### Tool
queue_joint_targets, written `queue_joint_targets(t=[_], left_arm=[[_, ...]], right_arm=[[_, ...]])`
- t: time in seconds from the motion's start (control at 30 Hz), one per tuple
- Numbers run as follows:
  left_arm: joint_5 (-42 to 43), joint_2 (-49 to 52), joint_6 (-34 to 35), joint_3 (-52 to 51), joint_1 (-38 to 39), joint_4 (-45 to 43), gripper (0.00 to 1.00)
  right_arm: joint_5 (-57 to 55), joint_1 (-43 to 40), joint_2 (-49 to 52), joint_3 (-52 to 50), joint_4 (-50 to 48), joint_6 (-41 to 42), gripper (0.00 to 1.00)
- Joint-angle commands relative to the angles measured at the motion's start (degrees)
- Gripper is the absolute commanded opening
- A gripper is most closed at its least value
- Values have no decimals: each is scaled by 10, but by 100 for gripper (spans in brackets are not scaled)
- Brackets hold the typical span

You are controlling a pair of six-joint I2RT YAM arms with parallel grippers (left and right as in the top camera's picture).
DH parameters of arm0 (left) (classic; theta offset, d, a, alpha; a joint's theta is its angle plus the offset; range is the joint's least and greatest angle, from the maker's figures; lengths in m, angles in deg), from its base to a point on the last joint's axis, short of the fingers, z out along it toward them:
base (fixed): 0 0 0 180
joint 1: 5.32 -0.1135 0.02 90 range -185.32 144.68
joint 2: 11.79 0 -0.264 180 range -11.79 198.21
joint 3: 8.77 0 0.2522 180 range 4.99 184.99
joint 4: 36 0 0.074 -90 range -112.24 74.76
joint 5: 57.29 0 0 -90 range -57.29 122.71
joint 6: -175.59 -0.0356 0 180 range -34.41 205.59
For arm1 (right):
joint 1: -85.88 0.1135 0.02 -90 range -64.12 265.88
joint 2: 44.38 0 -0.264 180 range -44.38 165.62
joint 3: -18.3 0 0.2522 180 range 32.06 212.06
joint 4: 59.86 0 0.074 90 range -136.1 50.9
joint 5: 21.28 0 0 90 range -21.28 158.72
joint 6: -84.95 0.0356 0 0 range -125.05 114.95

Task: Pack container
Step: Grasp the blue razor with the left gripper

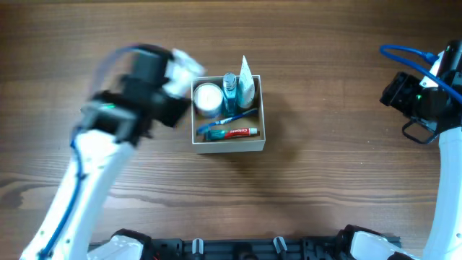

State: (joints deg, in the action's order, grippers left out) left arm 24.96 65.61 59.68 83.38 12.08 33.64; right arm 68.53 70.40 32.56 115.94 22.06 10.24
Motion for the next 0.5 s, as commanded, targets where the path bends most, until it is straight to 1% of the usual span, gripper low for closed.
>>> queue_joint_targets(t=[0.0, 0.07, 0.17, 0.23, 0.3, 0.37, 0.47], left_arm=[[-15, 22, 100, -2, -196, -23, 80], [32, 64, 112, -6, -299, -32, 80], [78, 153, 115, -6, -396, -35, 82], [78, 204, 130, -6, -426, -43, 83], [88, 264, 131, -6, -445, -46, 82], [88, 315, 131, -6, -450, -56, 82], [88, 360, 131, -6, -450, -75, 82]], right_arm=[[2, -2, 5, -3, -2, -3, 78], [2, -2, 5, -3, -1, -3, 78], [2, -2, 5, -3, -1, -5, 79], [2, -2, 5, -3, -1, -5, 79], [2, -2, 5, -3, -1, -6, 79], [2, -2, 5, -3, -1, -8, 79], [2, -2, 5, -3, -1, -8, 78]])
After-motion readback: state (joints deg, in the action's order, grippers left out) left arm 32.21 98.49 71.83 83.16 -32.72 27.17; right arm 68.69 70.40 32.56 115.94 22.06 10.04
